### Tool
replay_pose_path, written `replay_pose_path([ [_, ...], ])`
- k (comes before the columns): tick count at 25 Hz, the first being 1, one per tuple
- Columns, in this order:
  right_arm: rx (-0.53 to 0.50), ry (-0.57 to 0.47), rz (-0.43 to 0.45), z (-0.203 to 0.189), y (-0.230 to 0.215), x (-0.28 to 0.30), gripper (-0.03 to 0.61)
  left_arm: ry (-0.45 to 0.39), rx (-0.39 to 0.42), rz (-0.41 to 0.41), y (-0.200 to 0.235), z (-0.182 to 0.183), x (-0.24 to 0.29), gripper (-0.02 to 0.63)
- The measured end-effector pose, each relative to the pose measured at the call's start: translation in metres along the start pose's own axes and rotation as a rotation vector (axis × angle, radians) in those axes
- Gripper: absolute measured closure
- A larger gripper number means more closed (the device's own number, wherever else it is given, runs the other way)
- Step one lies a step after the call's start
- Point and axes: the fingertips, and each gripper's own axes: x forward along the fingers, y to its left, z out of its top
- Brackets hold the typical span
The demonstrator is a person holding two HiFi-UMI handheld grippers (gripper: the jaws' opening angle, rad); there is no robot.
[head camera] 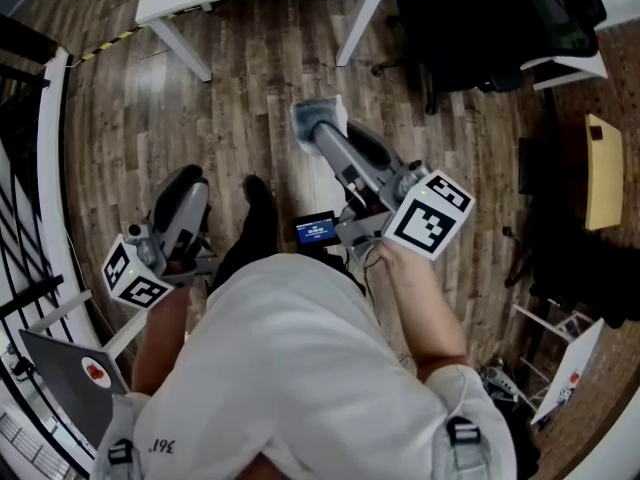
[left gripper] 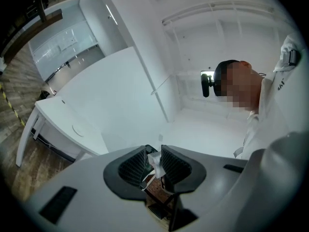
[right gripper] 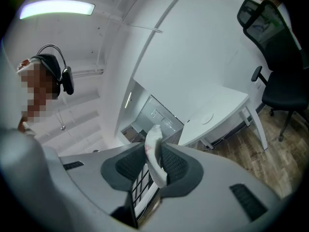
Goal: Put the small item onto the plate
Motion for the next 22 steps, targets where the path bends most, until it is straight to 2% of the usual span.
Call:
replay_pose_path([
  [5,-0.007,-0.03,-0.05,0.026,-0.01,0.077,0.479,0.045,-0.005,-0.048,0.062,0.054,0.019,0.511],
  [11,-0.024,-0.044,-0.096,0.05,-0.023,0.145,0.478,0.057,-0.006,-0.085,0.124,0.103,0.033,0.511],
  [17,-0.04,-0.045,-0.109,0.074,-0.046,0.192,0.477,0.067,0.005,-0.079,0.166,0.124,0.055,0.511],
  [22,-0.023,-0.035,-0.105,0.097,-0.085,0.219,0.477,0.077,0.02,-0.051,0.197,0.129,0.089,0.511],
])
